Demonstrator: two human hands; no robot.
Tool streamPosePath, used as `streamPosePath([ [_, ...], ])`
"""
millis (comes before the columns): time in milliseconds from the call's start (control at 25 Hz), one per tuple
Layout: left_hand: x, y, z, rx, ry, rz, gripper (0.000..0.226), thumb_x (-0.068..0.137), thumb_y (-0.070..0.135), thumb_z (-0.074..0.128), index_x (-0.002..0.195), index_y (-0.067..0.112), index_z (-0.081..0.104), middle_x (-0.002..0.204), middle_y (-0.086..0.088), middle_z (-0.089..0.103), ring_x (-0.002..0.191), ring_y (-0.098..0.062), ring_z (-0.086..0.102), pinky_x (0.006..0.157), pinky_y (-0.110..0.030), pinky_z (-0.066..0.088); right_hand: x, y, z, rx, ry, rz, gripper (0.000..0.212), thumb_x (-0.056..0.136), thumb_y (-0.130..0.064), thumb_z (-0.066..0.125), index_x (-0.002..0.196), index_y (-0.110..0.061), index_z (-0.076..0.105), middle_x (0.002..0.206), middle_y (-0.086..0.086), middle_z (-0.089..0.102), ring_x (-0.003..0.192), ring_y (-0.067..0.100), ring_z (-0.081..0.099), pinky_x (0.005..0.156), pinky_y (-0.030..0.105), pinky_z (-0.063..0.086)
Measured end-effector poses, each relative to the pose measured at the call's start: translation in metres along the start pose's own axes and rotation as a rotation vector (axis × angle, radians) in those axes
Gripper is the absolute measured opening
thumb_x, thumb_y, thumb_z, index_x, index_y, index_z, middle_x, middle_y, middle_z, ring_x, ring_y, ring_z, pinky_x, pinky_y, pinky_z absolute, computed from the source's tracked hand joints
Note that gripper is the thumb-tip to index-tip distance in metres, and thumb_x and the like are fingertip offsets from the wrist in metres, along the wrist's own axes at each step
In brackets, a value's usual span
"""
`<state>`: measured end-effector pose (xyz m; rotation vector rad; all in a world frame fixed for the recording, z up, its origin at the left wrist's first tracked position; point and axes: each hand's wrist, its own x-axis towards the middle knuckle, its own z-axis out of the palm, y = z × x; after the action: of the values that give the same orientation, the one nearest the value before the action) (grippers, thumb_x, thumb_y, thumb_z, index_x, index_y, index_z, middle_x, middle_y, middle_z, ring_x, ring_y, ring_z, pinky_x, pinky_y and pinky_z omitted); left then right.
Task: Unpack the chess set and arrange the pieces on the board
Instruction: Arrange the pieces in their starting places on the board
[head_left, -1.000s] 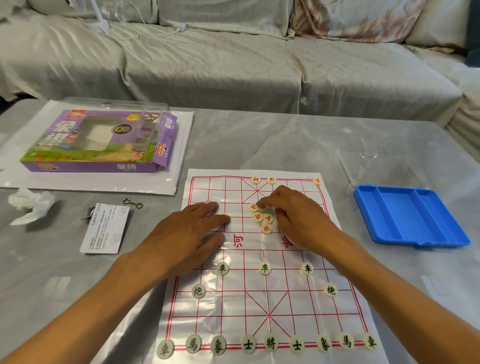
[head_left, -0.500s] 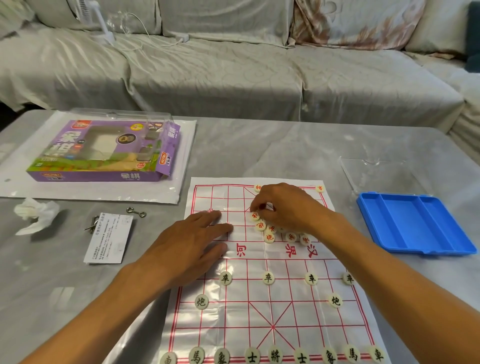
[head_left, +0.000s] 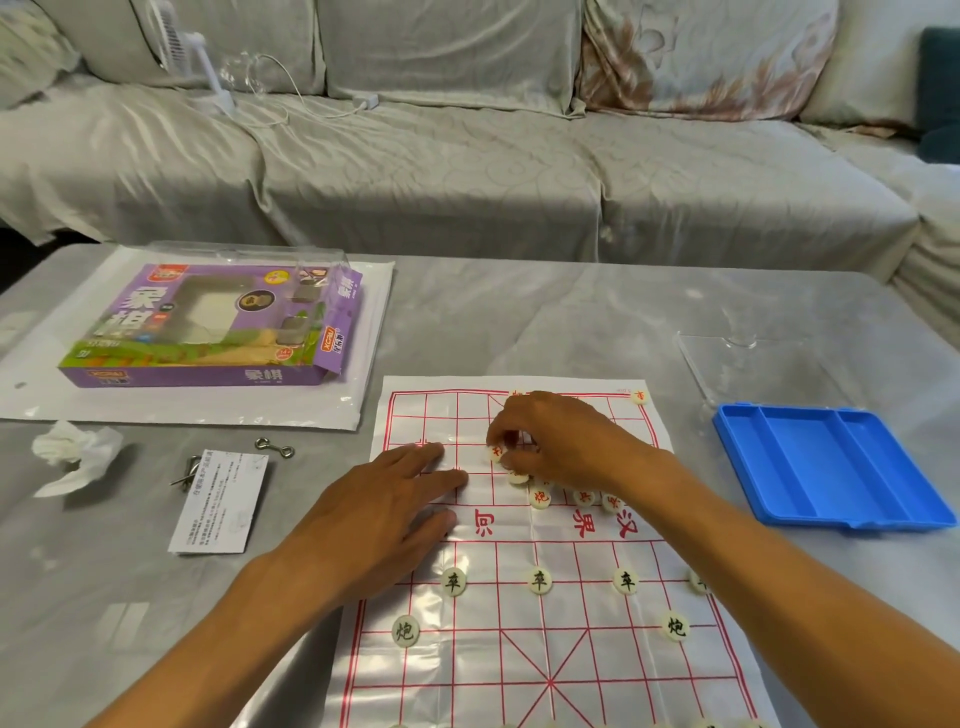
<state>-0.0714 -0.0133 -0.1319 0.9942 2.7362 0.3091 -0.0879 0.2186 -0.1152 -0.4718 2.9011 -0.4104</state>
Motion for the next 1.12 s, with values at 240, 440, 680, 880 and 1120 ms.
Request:
streamPosePath([
  [240,-0.001,0.000,0.002,0.008,0.004,0.007,0.079,0.077,0.076,0.001,0.144,0.044,0.031,0.157,0.016,0.018,0.145,-0.009,0.019,0.111,-0.033,0.032,0.025,0.009,-0.008,0.114,0.229,0.108,0.027,0.088,-0.034,0.064,0.112,-0.022,0.068,0.106,-0.005,0.068,0.088,0.010,0.057,0.083,0.023,0.051],
  [440,0.000,0.002,-0.001,0.029,-0.013,-0.003,0.086,0.072,0.079,-0.005,0.144,0.045,0.027,0.157,0.018,0.015,0.144,-0.007,0.017,0.111,-0.031,0.031,0.058,0.010,-0.002,0.019,0.189,0.164,0.026,0.089,-0.030,0.064,0.113,-0.020,0.068,0.107,-0.001,0.069,0.083,0.010,0.055,0.080,0.021,0.048],
  [680,0.000,0.005,-0.001,0.040,-0.033,-0.014,0.074,0.079,0.072,0.005,0.145,0.044,0.027,0.158,0.017,0.014,0.145,-0.008,0.016,0.112,-0.031,0.029,0.058,0.015,-0.001,0.028,0.138,0.175,0.028,0.090,-0.029,0.064,0.116,-0.020,0.067,0.109,0.000,0.068,0.084,0.010,0.056,0.082,0.023,0.049],
  [880,0.000,0.007,-0.005,0.045,-0.047,-0.017,0.093,0.067,0.078,-0.013,0.144,0.044,0.026,0.158,0.017,0.013,0.145,-0.008,0.016,0.112,-0.032,0.030,0.058,0.015,0.001,0.031,0.154,0.164,0.029,0.090,-0.028,0.064,0.117,-0.019,0.067,0.112,0.001,0.068,0.084,0.009,0.054,0.081,0.021,0.046],
  [1120,-0.001,0.009,-0.008,0.011,-0.051,-0.041,0.091,0.067,0.078,-0.010,0.143,0.046,0.028,0.158,0.019,0.012,0.145,-0.006,0.014,0.113,-0.032,0.027,0.055,0.016,0.004,0.034,0.228,0.174,0.030,0.089,-0.036,0.063,0.113,-0.018,0.069,0.106,0.000,0.069,0.080,0.008,0.053,0.075,0.019,0.043],
])
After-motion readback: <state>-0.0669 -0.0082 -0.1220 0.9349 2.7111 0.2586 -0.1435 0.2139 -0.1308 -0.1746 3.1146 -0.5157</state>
